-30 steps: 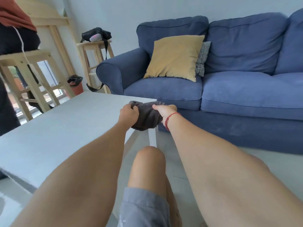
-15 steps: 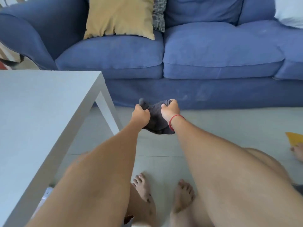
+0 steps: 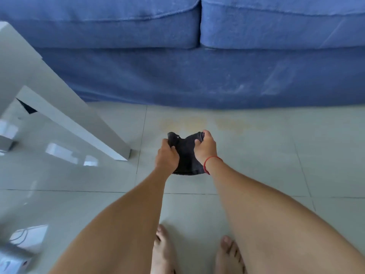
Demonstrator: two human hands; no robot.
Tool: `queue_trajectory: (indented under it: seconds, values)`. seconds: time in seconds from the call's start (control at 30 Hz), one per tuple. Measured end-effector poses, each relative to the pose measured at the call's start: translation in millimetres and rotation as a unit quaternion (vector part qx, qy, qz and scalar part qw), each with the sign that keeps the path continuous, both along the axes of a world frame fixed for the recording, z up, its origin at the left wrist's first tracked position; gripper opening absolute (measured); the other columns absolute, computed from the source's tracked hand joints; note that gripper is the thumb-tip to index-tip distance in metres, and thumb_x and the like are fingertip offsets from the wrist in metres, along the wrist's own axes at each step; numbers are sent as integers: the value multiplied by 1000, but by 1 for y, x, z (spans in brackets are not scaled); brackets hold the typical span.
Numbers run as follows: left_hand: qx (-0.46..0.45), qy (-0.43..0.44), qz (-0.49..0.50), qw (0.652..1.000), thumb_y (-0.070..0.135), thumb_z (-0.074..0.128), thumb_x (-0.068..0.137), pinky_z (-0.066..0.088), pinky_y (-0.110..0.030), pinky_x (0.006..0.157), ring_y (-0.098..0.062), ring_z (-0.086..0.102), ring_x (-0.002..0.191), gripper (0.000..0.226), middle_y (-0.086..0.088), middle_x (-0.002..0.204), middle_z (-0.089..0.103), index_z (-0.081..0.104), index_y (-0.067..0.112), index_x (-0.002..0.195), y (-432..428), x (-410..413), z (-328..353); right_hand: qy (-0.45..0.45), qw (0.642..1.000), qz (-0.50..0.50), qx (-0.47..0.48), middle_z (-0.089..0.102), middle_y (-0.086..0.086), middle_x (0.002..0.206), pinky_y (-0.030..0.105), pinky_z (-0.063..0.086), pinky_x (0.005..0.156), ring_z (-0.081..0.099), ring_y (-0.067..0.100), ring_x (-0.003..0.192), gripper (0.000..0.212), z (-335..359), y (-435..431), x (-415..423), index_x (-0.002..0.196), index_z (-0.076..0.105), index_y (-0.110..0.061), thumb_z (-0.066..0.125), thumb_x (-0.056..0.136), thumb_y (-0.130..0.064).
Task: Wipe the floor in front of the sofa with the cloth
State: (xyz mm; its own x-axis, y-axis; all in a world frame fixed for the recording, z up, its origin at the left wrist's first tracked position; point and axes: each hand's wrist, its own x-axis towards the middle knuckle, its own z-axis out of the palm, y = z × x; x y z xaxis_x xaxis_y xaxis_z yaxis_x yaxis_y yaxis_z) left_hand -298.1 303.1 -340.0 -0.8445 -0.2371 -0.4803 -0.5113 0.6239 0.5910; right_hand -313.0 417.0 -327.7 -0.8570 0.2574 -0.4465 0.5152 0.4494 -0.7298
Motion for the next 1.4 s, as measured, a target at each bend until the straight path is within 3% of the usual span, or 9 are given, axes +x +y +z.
queue_trajectory:
  seconds: [0.13,0.27,0.4,0.53,0.63,0.83,0.97,1.2,1.4]
  values:
    - [-81,-51,10,995,33,37,99,43,-48,99,-35,48,122,50,-16,134,50,29,9,141,-14,-13,-42,-10,982,69,177,28,14,153,45,37,105,39,35,133,60,-49,-6,-14,149,18,-8,44,98,-28]
    - [-180,7,-27,983,36,35,99,26,-45,113,-29,24,143,60,-12,155,27,19,9,150,-46,-29,-73,57,931,253,257,6,12,162,47,22,118,17,29,148,66,-92,-18,1,152,18,-15,42,96,-40]
    - [-245,23,-107,963,40,29,100,6,-46,120,-28,-4,150,64,-7,163,-4,3,19,155,-82,-55,-104,109,888,332,299,19,12,160,55,19,116,22,34,146,67,-129,-28,7,149,30,-22,39,90,-51]
    - [-236,-22,-142,961,43,20,100,-4,-43,121,-28,-14,149,62,-6,161,-17,-6,28,154,-92,-60,-122,139,872,344,321,23,5,160,50,12,117,22,31,147,63,-151,-20,4,148,32,-29,34,91,-57]
    - [-222,-10,-135,966,41,21,101,-6,-42,120,-28,-16,149,61,-6,161,-19,-7,29,153,-92,-58,-130,156,863,333,346,24,0,159,47,11,117,23,27,147,59,-157,-17,-1,148,33,-31,33,94,-54]
    - [-215,-36,-147,965,41,17,101,-10,-40,119,-25,-21,147,60,-3,159,-25,-13,30,152,-96,-61,-131,141,891,225,368,26,2,159,51,15,117,24,27,147,55,-161,-29,-55,147,32,-31,30,95,-48]
    - [-203,-48,-149,967,41,16,101,-13,-40,118,-24,-24,146,60,-2,158,-28,-15,32,151,-99,-64,-132,108,901,198,371,13,2,162,55,6,118,9,30,150,56,-162,-48,-92,150,23,-32,27,97,-49]
    - [-200,-55,-150,967,40,15,101,-13,-41,118,-24,-25,146,59,-2,158,-29,-16,33,151,-100,-64,-134,164,858,326,363,20,-2,161,62,5,115,12,34,148,53,-161,-69,-113,147,31,-36,32,95,-48]
    - [-196,-70,-157,965,39,14,101,-12,-42,119,-25,-25,146,59,-3,158,-29,-17,32,150,-101,-64,-130,199,835,385,339,29,-4,158,59,15,117,22,35,146,51,-159,-59,-62,145,37,-35,34,94,-45]
